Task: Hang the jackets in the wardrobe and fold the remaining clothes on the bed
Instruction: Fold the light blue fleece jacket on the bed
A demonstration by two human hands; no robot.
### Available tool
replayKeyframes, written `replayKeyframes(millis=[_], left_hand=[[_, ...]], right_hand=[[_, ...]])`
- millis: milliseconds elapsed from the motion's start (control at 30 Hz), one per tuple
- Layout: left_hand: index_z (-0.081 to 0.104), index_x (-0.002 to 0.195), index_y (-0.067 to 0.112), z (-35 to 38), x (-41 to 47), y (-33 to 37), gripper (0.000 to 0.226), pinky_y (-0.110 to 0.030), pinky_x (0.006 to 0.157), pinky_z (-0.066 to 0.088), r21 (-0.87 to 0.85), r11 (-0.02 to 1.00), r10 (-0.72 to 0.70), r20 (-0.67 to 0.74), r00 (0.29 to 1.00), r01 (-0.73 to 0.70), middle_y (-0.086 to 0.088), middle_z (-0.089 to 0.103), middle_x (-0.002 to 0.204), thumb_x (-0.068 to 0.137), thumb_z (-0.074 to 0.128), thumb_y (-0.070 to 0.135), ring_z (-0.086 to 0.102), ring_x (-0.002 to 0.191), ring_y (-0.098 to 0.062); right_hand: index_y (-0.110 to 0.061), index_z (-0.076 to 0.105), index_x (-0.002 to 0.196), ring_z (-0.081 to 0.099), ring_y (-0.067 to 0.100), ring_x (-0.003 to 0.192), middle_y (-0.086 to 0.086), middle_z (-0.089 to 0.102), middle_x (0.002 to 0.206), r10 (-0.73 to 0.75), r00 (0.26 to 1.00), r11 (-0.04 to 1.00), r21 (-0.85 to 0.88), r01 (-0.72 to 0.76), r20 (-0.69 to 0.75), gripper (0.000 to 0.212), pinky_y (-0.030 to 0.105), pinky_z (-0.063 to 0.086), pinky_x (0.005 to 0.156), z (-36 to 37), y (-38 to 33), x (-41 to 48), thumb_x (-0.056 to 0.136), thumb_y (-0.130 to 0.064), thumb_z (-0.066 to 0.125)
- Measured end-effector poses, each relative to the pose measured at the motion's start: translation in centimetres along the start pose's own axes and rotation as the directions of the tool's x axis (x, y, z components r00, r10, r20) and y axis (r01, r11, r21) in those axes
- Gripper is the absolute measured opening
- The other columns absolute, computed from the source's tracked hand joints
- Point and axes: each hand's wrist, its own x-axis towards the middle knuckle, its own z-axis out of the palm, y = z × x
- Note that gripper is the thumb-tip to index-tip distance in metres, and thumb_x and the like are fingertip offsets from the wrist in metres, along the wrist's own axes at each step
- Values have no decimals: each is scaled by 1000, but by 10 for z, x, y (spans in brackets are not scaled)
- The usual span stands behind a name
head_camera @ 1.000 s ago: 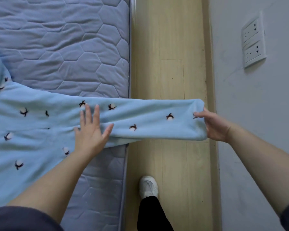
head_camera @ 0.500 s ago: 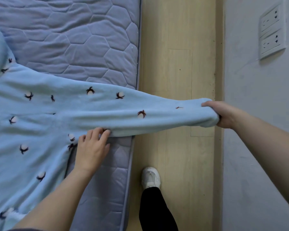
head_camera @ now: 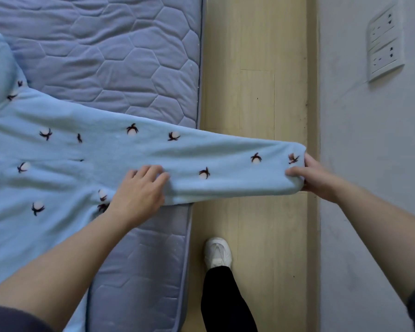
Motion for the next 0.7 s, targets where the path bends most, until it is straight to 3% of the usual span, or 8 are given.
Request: replayKeyframes(millis=[133, 233, 333, 433, 467, 533, 600, 700], left_hand=[[14, 153, 21, 21, 45, 26, 78, -63, 109, 10, 79, 966, -253, 124, 960, 244, -13, 3, 160, 88, 39, 56, 3, 145, -40], [-9, 152, 23, 48, 65, 47, 84, -68, 105, -13, 221, 975, -50, 237, 970, -4, -9, -24, 157, 87, 18, 69, -17, 144, -39], [-6, 153, 19, 53, 71, 55, 80, -62, 109, -14, 207, 961, 114, 296, 948, -181, -7, -17, 158, 91, 18, 64, -12, 146, -32], [32, 146, 16, 22, 73, 62, 60, -44, 114, 20, -295, 956, 25, 118, 993, 11, -7, 29, 154, 93, 46, 42, 30, 141, -26], [48, 133, 17, 5, 74, 67, 46, -36, 104, 35, -535, 839, -66, 76, 995, 96, -4, 49, 138, 91, 54, 33, 48, 125, -22], [60, 105, 23, -38, 78, 74, 18, -30, 83, 47, -866, 378, -257, 243, 935, 329, 0, 65, 105, 87, 58, 27, 61, 93, -13], [60, 98, 22, -82, 81, 73, 13, -35, 76, 53, -850, -113, -222, 526, 821, 515, -5, 67, 100, 90, 57, 32, 64, 84, -15], [61, 102, 17, -135, 69, 53, 35, -43, 81, 54, -712, -382, -14, 642, 767, 589, -4, 68, 99, 96, 44, 47, 66, 85, -19]], right_hand=[[-39, 55, 111, 69, 15, 91, -7, 68, 107, -12, 1000, 1000, -13, 12, -24, 37, 28, 54, 63, 4, 8, 5, 86, -12, 62], [-28, 60, 112, 71, 10, 86, -9, 74, 97, -80, 995, 989, 119, 86, -53, 29, 23, 54, 63, 8, 6, 12, 89, -10, 59], [-20, 65, 101, 70, 8, 79, -8, 74, 86, -140, 985, 965, 208, 158, -101, 16, 19, 53, 63, 17, -9, 8, 91, -12, 56], [-20, 65, 80, 64, 12, 70, -5, 68, 75, -218, 969, 938, 249, 241, -117, 10, 20, 49, 58, 31, -38, -15, 86, -20, 57], [-20, 65, 77, 62, 13, 70, -4, 66, 74, -254, 960, 928, 250, 276, -117, 9, 21, 48, 58, 37, -49, -26, 81, -23, 57], [-17, 67, 86, 64, 15, 77, 1, 68, 82, -349, 934, 904, 233, 358, -77, 15, 23, 50, 65, 51, -71, -51, 79, -24, 55], [-13, 66, 106, 65, 18, 91, 10, 70, 97, -433, 901, 890, 156, 429, -7, 25, 29, 51, 78, 72, -90, -77, 85, -19, 53], [-14, 61, 113, 61, 7, 70, 9, 65, 82, -546, 836, 838, 50, 543, 61, 30, 18, 48, 67, 118, -118, -119, 85, -16, 51]])
